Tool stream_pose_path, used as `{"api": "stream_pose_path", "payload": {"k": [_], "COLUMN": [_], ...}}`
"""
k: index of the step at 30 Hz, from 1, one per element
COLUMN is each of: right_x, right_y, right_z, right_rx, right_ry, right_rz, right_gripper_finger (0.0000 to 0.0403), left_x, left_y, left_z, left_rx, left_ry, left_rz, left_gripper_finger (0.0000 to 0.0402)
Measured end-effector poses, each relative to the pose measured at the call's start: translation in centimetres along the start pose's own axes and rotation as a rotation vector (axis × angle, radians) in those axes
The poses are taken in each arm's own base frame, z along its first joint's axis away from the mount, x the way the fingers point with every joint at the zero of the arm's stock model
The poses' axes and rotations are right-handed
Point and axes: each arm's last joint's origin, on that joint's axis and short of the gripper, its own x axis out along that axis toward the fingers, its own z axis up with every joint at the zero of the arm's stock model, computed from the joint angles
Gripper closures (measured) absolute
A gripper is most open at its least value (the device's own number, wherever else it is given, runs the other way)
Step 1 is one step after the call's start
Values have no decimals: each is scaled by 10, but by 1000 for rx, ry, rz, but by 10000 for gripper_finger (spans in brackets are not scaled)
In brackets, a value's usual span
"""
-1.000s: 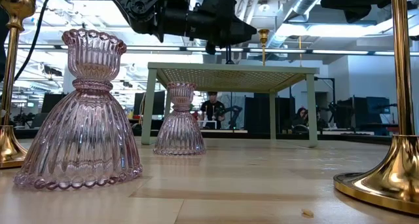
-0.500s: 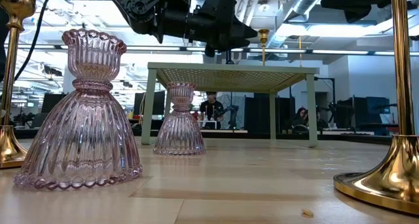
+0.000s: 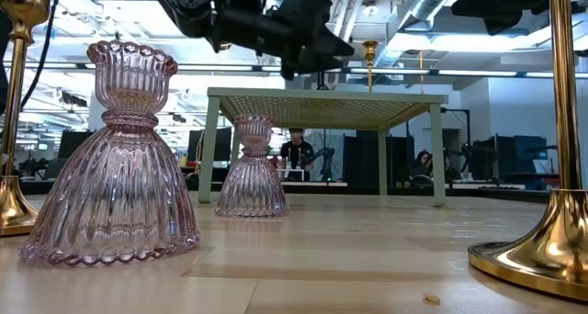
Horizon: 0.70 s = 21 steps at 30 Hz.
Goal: Pick & Place candle stick holders
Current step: Put the black candle holder on the shelf aligned with the other black candle holder, then put the bottom gold candle holder on the shelf aligned with the other gold candle holder
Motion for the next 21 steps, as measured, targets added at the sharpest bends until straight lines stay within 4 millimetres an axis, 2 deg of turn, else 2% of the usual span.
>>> {"api": "stream_pose_path", "payload": {"k": [11,21], "right_x": [0,0], "right_y": [0,1], "right_z": [0,0], "right_rx": [-1,-2], "right_ry": [1,4], "right_rz": [0,18], "right_gripper_finger": [403,403], "left_x": [-46,-89], "left_y": [0,-6], "left_z": [28,35], "left_rx": [-6,-25], "left_ry": [157,359], "left_rz": [-12,-57], "left_gripper_finger": [138,138]}}
